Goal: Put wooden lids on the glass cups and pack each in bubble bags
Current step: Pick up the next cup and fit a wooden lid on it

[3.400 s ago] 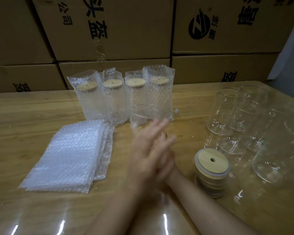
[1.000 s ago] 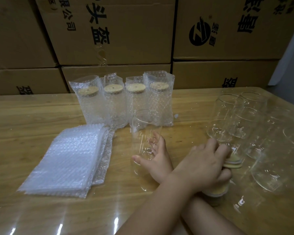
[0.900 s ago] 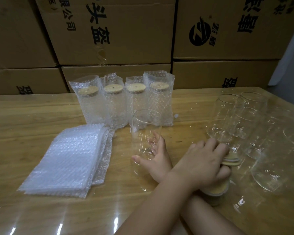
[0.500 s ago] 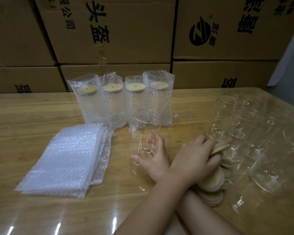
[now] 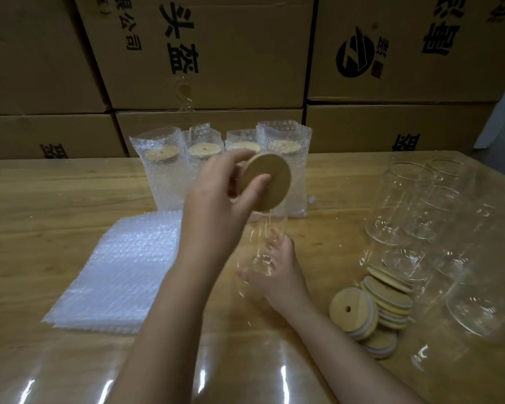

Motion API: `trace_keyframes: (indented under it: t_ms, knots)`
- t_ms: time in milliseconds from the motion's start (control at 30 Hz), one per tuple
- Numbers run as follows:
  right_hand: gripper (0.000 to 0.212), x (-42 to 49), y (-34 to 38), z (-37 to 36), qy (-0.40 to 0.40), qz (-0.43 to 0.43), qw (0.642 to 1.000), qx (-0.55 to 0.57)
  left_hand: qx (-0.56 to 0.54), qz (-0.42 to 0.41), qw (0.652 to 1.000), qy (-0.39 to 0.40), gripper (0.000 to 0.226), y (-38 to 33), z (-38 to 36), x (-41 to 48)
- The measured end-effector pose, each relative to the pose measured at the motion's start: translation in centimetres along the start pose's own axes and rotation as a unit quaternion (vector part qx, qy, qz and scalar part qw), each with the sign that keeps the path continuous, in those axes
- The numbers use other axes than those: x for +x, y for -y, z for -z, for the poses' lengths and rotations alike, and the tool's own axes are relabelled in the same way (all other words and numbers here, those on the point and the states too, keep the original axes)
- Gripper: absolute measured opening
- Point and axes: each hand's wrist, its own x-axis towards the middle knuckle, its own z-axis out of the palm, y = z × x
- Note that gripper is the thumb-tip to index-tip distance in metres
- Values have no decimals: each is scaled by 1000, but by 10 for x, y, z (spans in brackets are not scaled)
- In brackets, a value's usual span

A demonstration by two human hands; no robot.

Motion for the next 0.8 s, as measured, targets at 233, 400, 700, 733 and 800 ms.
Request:
trace_keyframes:
  t_ms: [233,400,700,733,800]
  knots:
    - [92,1,-9,1,-1,30,999,-42,-113,125,985,30,16,30,3,5]
    - [95,2,-8,2,0,21,999,-40,-136,148,979,13,14,37,-10,3]
    - [95,2,-7,2,-2,25,999,-35,-61,41,997,36,22,41,-23,-1]
    - [95,2,-7,2,-3,25,999,-31,-27,1,999,44,23,41,-24,-3]
    - [95,2,-5,2,-7,20,999,-32,29,-47,997,56,30,43,-28,-7]
